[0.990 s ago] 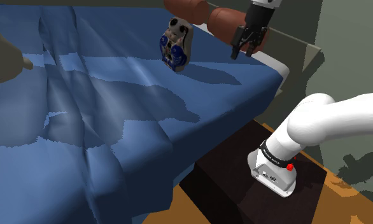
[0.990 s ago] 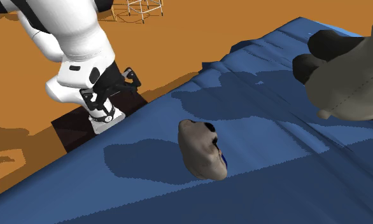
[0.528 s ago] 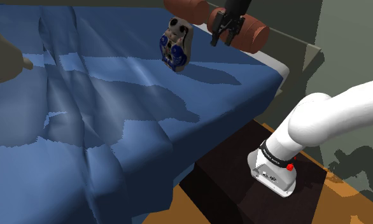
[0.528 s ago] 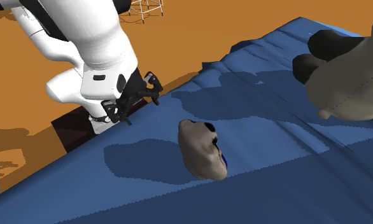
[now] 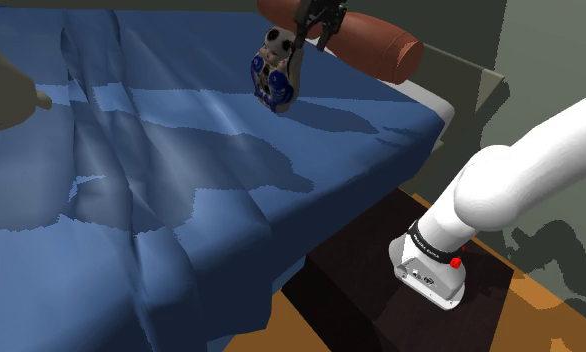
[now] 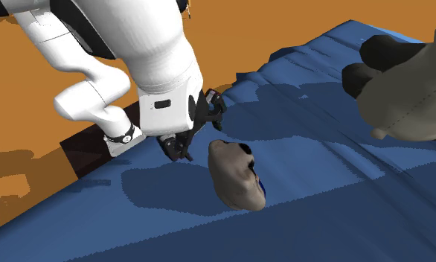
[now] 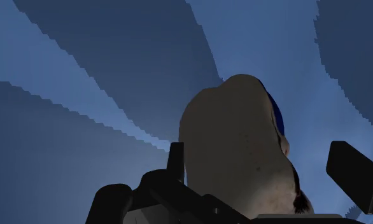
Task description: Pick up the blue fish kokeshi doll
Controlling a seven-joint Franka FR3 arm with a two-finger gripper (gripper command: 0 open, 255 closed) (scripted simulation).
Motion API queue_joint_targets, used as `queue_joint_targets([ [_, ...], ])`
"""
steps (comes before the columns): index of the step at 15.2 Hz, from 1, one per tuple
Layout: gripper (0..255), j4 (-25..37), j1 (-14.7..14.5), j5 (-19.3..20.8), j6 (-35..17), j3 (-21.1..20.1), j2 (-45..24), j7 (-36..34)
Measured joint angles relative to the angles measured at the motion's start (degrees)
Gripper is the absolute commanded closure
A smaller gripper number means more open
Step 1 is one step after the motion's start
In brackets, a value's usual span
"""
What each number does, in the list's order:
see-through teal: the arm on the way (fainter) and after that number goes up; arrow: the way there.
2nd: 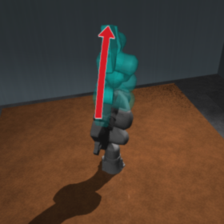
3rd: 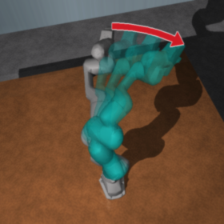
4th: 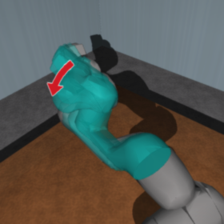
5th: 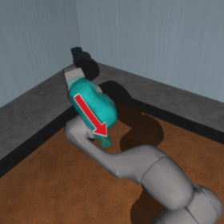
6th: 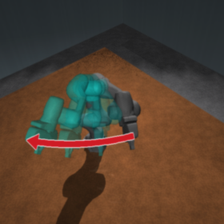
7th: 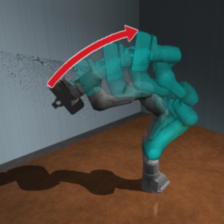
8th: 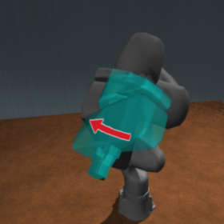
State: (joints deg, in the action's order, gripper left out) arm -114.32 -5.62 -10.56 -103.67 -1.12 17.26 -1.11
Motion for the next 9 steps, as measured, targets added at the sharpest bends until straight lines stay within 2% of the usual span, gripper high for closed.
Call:
queue_joint_targets([
  [2, 0, 4.3, -0.5, -0.8, 0.1, -0.2, -3.1, 0.5],
  [3, 0, 4.5, -0.7, -1.0, -0.5, -0.3, -3.7, 0.7],
  [9, 0, 0.6, -0.8, -1.4, -4.9, -0.3, -4.1, 1.8],
])
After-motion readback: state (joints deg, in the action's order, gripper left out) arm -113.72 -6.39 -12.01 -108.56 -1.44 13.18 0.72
